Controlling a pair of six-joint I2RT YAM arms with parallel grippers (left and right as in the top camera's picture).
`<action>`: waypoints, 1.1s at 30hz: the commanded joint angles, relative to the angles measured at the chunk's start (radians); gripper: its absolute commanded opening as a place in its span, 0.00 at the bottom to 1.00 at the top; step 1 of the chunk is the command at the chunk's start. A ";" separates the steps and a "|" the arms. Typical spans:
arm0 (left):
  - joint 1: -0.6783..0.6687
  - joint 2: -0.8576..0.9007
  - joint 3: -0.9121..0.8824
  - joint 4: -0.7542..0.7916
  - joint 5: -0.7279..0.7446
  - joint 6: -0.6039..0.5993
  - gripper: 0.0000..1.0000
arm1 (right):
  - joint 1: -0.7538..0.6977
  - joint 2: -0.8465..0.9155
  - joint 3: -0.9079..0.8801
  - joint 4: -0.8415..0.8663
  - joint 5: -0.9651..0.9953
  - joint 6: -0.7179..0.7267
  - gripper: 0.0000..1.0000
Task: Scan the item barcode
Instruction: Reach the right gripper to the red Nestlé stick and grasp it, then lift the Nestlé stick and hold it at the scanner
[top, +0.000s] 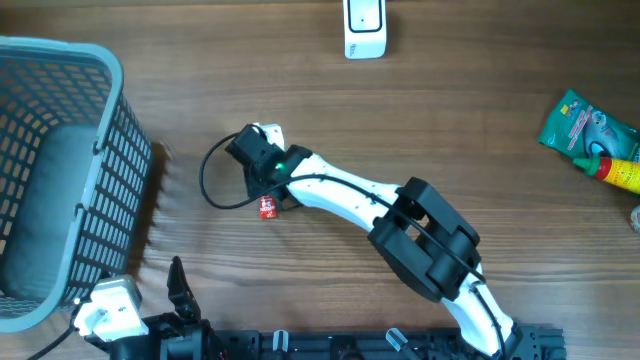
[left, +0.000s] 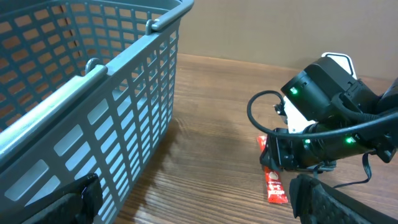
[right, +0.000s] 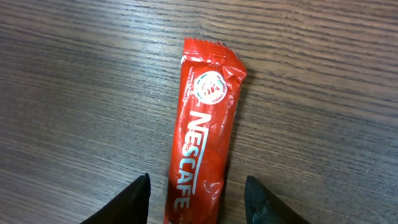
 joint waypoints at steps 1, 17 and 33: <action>0.004 -0.003 0.002 0.003 0.005 -0.006 1.00 | 0.009 0.062 -0.003 -0.009 0.032 0.018 0.39; 0.004 -0.003 0.002 0.003 0.005 -0.006 1.00 | -0.245 0.016 0.043 -0.325 -0.525 -0.056 0.04; 0.004 -0.003 0.002 0.002 0.005 -0.006 1.00 | -0.594 -0.042 0.042 -1.097 -1.395 -0.484 0.04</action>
